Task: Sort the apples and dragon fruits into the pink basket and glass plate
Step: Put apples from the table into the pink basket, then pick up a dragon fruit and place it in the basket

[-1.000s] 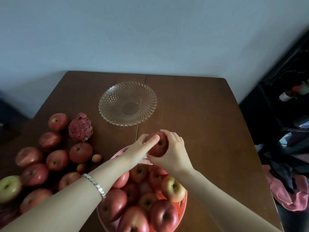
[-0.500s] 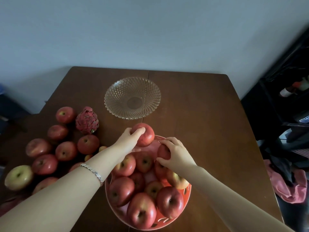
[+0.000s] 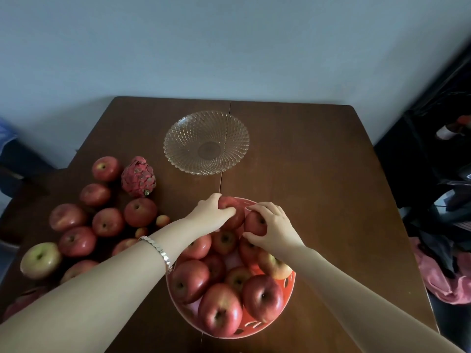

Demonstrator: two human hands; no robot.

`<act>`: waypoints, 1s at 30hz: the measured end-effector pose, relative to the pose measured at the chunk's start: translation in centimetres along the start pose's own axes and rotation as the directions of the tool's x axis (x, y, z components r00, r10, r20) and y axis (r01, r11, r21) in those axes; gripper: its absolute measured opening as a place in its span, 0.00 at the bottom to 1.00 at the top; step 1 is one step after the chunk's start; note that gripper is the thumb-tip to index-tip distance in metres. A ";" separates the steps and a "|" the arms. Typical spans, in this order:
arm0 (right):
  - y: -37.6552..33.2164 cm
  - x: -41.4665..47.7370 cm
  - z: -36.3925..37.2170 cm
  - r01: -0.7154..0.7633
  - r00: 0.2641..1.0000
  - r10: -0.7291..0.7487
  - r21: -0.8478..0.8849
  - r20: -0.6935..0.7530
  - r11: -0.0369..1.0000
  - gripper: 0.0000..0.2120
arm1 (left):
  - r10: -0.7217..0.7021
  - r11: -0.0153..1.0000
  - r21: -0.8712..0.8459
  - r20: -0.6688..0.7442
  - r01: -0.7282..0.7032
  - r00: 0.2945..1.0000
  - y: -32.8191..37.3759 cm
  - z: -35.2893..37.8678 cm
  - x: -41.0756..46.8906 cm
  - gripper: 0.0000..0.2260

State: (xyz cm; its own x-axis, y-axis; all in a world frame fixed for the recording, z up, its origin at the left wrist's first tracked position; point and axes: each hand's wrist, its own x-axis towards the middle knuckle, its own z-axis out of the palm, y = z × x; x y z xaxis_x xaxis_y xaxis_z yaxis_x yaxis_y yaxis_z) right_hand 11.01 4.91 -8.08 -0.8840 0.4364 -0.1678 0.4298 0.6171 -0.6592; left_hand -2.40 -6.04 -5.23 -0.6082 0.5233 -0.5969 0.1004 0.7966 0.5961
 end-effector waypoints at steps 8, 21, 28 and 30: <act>-0.2 0.3 0.4 -0.024 1.000 0.025 -0.106 0.005 0.994 0.31 | 0.219 0.893 0.430 -0.155 -0.134 0.963 0.0 1.2 -1.9 0.33; -1.2 1.1 0.7 -0.093 0.995 0.098 -0.292 0.004 0.952 0.31 | 0.096 0.916 0.402 -0.234 0.006 0.967 -1.4 2.8 -1.2 0.36; -2.2 1.2 0.7 -0.131 0.987 0.155 -0.322 0.051 0.938 0.29 | 0.193 0.941 0.302 -0.101 -0.155 0.976 -2.3 2.4 -0.2 0.34; -2.5 1.0 0.7 -0.142 0.984 0.169 -0.339 0.050 0.930 0.30 | 0.216 0.928 0.323 -0.066 -0.184 0.974 -2.3 1.9 0.0 0.34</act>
State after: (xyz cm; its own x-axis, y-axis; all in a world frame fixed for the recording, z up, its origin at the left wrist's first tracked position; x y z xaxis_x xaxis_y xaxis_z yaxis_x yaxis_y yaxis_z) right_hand 8.90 3.40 -7.11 -0.8068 0.5010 -0.3133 0.5879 0.7339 -0.3404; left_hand -1.19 -7.32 -7.65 -0.6226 0.6621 -0.4172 0.4599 0.7409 0.4895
